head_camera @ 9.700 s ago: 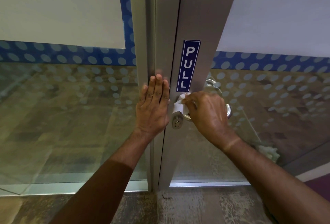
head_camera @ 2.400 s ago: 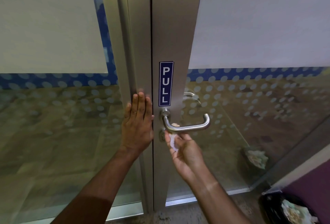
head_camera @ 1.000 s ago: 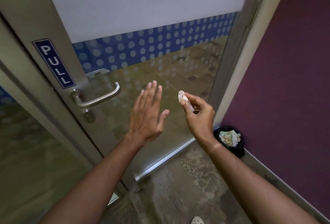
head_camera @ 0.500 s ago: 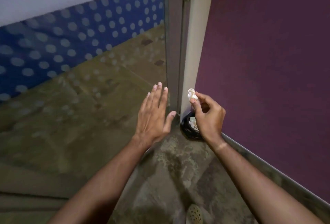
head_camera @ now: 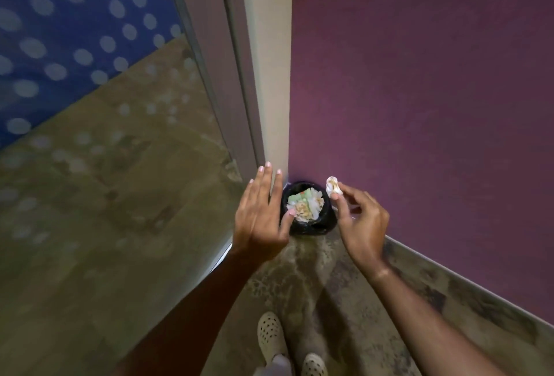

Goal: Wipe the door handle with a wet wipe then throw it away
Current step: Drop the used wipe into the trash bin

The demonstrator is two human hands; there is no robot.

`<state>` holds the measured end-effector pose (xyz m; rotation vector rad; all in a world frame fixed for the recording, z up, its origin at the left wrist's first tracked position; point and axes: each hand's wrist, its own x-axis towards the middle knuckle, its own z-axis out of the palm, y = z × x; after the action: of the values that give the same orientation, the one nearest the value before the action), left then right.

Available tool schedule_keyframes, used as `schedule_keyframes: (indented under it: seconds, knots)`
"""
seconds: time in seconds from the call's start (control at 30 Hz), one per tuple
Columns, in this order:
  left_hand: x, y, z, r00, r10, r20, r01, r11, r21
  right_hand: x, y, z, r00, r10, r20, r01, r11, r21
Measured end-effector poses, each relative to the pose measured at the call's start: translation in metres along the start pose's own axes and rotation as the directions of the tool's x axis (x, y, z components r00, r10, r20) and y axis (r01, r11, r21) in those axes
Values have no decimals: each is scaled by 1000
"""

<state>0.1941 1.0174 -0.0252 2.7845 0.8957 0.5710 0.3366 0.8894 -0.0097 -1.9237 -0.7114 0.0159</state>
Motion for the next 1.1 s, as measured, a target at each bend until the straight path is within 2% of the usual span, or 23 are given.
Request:
schedule_keyframes:
  seconds: [0.1,0.27,0.4,0.6,0.67,0.73,0.8,0.87,1.1]
  knots:
    - [28,-15,25,997,69,-43,-69,997,-16,21,12,16,1000,-10,-26,9,999,-48]
    - [65,-40,69,992,123,-32,-125,989,-85,57,40,52,999,-24,-21,22,995,-97]
    - [87,-57,105,995,104,-1,-104,991,-84,83,61,81,986,-163,-19,161,984,-74]
    - [105,-75,160,997,68,47,-67,997,-29,111,118,127,964,-251,-91,251,968,-11]
    - [102,-81,179,997,65,51,-65,998,-15,112,151,146,974,-225,-19,222,970,-95]
    - [97,-87,197,997,66,50,-66,998,-3,109,186,166,975,-80,208,136,952,-273]
    - [91,-92,210,996,74,59,-73,997,-7,102,214,178,924,73,376,99,903,-419]
    - [86,-93,218,995,70,73,-69,998,-9,99,226,179,913,118,390,77,890,-449]
    - [89,-83,204,991,53,124,-56,998,18,102,200,162,912,75,403,131,879,-459]
